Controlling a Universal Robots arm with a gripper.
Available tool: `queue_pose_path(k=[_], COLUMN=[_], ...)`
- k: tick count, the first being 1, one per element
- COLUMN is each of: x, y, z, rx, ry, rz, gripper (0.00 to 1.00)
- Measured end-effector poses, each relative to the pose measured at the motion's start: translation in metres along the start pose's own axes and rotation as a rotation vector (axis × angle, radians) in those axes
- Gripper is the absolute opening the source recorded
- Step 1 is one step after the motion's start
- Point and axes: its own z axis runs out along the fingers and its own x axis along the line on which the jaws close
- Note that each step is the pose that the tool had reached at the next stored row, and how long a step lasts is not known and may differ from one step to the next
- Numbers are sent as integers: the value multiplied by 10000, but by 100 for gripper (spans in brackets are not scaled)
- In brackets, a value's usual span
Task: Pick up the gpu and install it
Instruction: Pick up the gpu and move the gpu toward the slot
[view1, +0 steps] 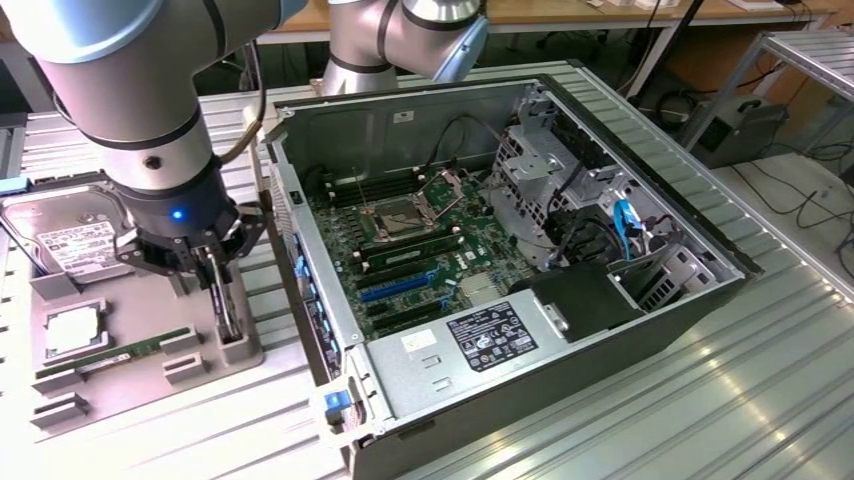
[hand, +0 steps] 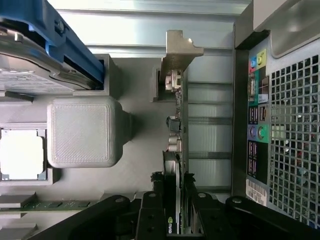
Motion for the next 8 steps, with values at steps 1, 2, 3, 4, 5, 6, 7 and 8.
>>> queue_pose_path(k=[1,2,3,4,5,6,7,8], x=[0,0,0,0,1,1,1,1], y=[0,0,0,0,-1,-2,-4,-6], z=[0,1,1,1,0,1,0,0], rx=[0,1,1,1,1,0,1,0], ry=[-3,-4,-5,-5,-4,-5,-4,-4], rz=[52,52,53,54,55,56,55,54], gripper=[26,26,26,26,26,26,26,26])
